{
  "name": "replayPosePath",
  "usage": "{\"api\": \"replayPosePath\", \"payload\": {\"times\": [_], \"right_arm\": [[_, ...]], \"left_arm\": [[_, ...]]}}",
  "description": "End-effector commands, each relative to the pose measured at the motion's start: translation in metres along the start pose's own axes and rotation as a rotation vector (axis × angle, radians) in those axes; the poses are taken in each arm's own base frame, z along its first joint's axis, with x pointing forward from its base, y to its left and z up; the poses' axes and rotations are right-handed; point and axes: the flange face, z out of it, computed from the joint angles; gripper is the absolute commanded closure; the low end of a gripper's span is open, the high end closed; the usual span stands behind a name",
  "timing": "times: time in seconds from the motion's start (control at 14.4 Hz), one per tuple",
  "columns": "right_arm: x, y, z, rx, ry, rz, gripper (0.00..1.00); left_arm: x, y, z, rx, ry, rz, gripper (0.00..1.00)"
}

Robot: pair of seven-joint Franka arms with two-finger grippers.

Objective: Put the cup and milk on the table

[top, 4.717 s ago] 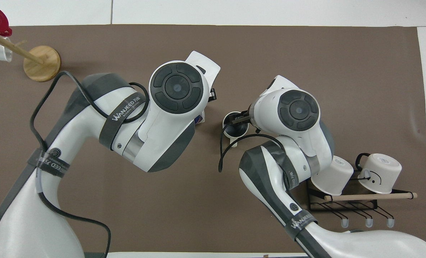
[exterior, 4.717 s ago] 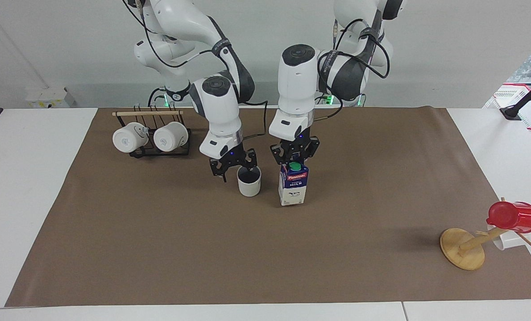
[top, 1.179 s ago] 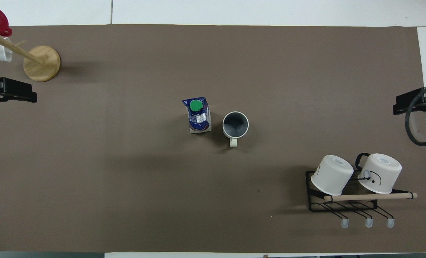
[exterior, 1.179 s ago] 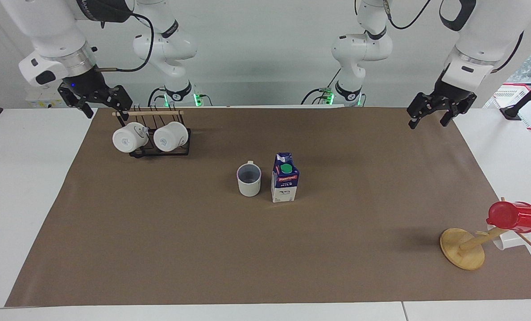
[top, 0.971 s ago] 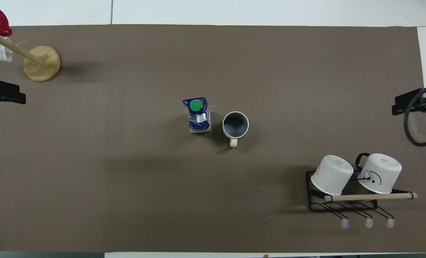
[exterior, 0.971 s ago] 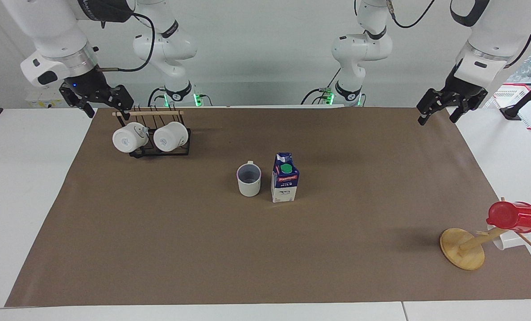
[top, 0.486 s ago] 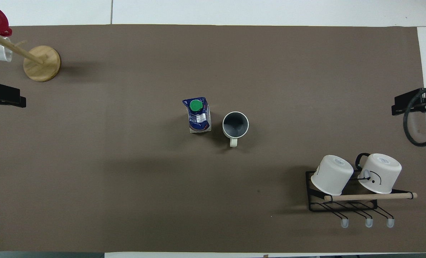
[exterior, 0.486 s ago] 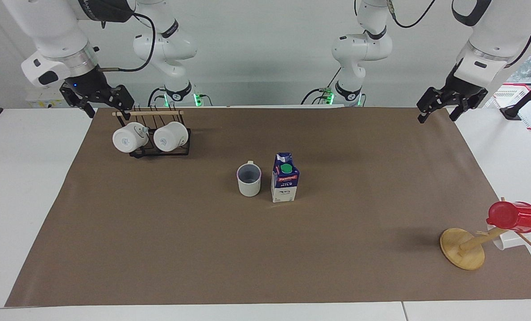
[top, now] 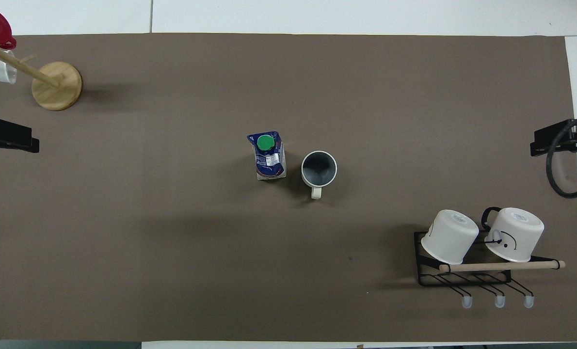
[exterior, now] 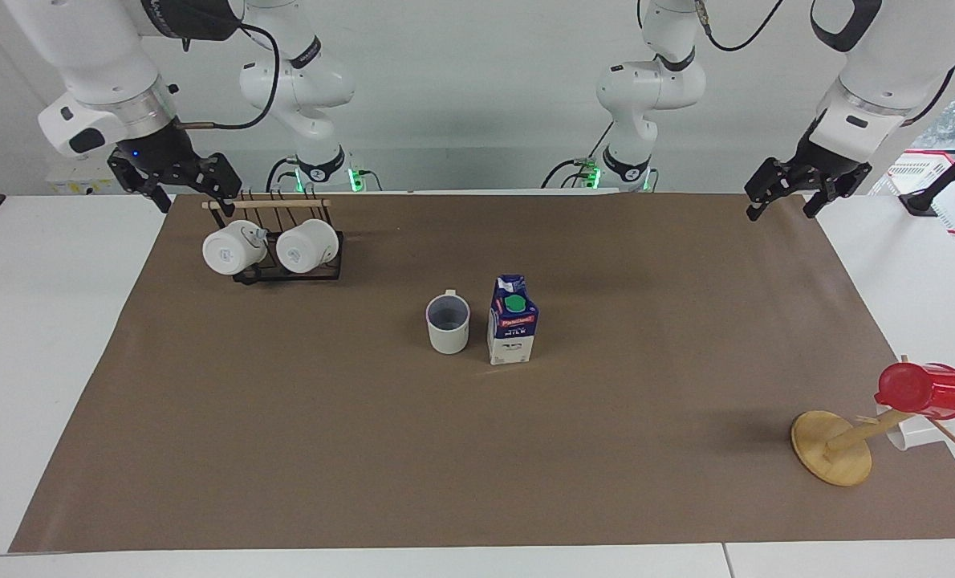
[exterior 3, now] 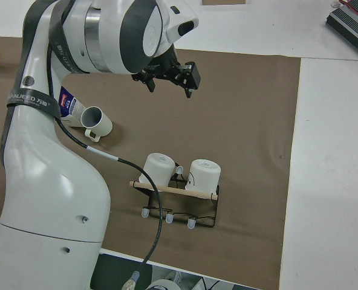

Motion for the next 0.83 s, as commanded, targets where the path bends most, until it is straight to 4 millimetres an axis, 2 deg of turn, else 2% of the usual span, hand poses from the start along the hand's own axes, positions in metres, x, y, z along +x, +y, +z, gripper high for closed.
{"api": "replayPosePath", "payload": {"times": [0.0,0.76], "right_arm": [[0.0003,-0.0003,-0.0002,0.012,-0.007,0.014,0.00],[0.0007,0.0008,-0.0007,0.009,-0.007,-0.003,0.00]], "left_arm": [[-0.0080,-0.0008,-0.0013,-0.016,-0.010,0.057,0.00],[-0.0064,0.0010,-0.0009,-0.010,0.005,0.067,0.00]]}}
